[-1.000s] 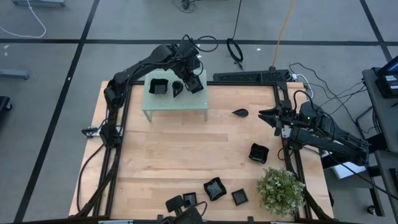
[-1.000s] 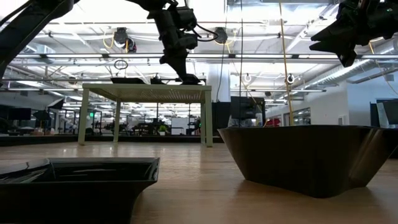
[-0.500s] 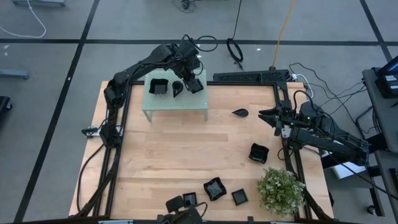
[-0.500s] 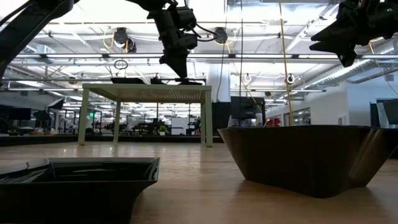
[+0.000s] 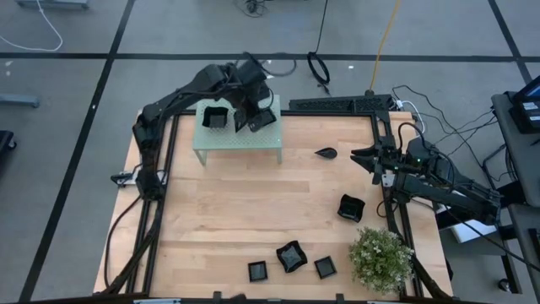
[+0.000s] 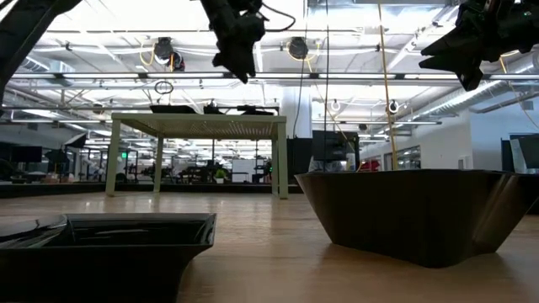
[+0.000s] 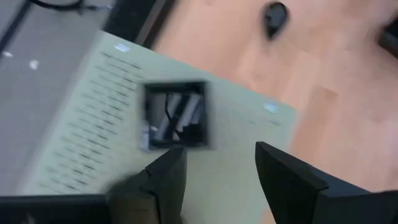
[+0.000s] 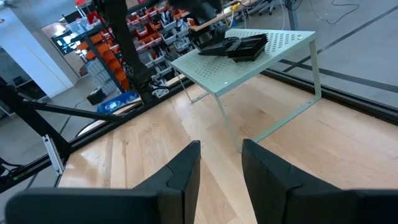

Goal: Pick & Place Mini shaped plates
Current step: Stack the square plate on top of the stacked square plates on the shelf

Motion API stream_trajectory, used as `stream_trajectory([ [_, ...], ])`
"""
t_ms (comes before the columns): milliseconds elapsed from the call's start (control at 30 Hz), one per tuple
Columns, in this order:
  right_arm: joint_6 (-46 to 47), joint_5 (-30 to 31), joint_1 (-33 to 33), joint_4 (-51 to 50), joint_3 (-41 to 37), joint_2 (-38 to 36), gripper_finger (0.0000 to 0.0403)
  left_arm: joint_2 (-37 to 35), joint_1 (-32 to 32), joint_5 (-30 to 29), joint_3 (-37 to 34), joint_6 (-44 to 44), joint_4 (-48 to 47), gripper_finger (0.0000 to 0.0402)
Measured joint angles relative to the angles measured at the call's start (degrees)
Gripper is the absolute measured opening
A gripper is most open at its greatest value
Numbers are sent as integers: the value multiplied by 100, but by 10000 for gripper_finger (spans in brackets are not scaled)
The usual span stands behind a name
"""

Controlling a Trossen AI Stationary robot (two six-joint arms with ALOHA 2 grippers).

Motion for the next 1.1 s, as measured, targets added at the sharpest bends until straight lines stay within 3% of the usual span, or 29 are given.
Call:
stream_trajectory([
  [233,0,1,0,1,0,0,105,-8,-941,-34,-2,-373,-557,183],
  [467,0,0,1,0,0,0,105,26,-1980,-621,-2,-1076,-597,188],
  [667,0,0,0,2,0,0,105,26,-2838,-1234,-2,-2461,-718,199],
  [1000,0,2,2,2,0,0,105,204,-4422,-1746,-23,-5006,-696,200],
  [1100,1,0,2,0,0,3,105,305,-4878,-1872,-227,-5387,-772,200],
])
